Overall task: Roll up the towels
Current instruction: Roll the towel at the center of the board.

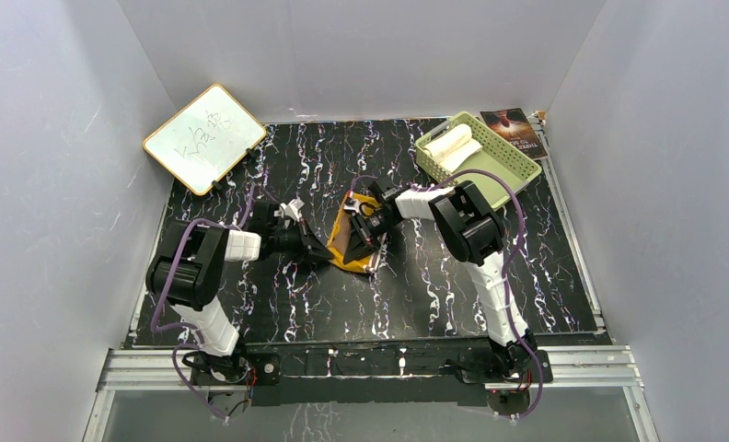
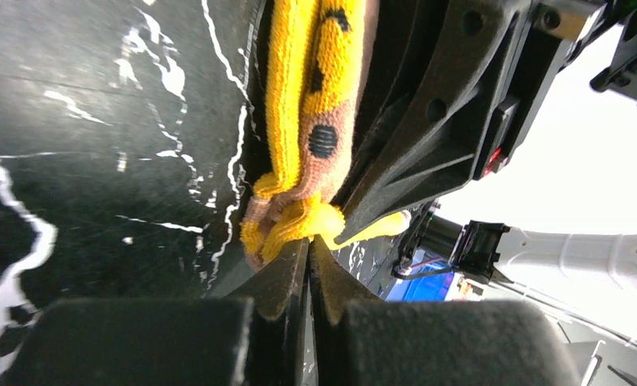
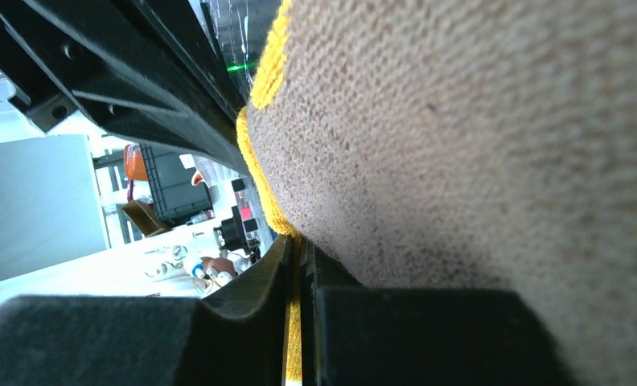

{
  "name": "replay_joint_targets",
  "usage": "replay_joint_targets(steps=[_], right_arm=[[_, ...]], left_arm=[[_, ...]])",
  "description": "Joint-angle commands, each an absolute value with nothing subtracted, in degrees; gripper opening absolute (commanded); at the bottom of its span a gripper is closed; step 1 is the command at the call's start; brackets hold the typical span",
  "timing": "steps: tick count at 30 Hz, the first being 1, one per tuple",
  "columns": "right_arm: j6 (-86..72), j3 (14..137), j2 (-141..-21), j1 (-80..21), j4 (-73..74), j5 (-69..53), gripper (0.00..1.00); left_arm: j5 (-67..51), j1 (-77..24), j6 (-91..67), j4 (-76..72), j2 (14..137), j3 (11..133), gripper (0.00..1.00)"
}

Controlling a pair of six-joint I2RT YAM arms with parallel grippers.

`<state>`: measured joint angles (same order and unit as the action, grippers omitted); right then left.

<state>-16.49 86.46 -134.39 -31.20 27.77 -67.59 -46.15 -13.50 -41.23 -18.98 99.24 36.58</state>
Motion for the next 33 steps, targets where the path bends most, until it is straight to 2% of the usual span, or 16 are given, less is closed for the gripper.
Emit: replay_joint_targets(steps=[1,7,12,15,22,28,33], right_arm=[[-17.3,83.8,-138.2,-31.2,33.7,-57.3,0.00],[-15.3,84.6,-136.2,-31.6,36.0,-54.0,0.00],[-11.6,83.6,-130.6,-33.9,39.3,-51.8,0.00],[-9.5,81.7,-127.9,-35.9,40.6,-54.1,0.00],[-9.3,80.1,-122.1,-37.0,39.0,-57.5,0.00],[-5.6,82.8,-115.4,-37.0,38.8,-55.2,0.00],[-2.4,84.0,-115.1,-36.9,40.4,-54.4,0.00]], left_arm=[[-46.8,-11.0,-38.7,-20.1,97.1,38.2,0.00],[-50.6,-8.1,-39.6,-21.2,94.6,38.8,0.00],[-52.9,-6.3,-31.9,-9.9,94.1,46.6,0.00],[-55.5,-6.3,-30.3,-9.3,95.0,48.8,0.00],[-57.2,-6.3,-29.9,-9.7,96.0,48.8,0.00],[-57.2,-6.3,-28.4,-7.6,96.1,49.2,0.00],[-57.4,-6.3,-28.3,-7.1,96.5,49.6,0.00]])
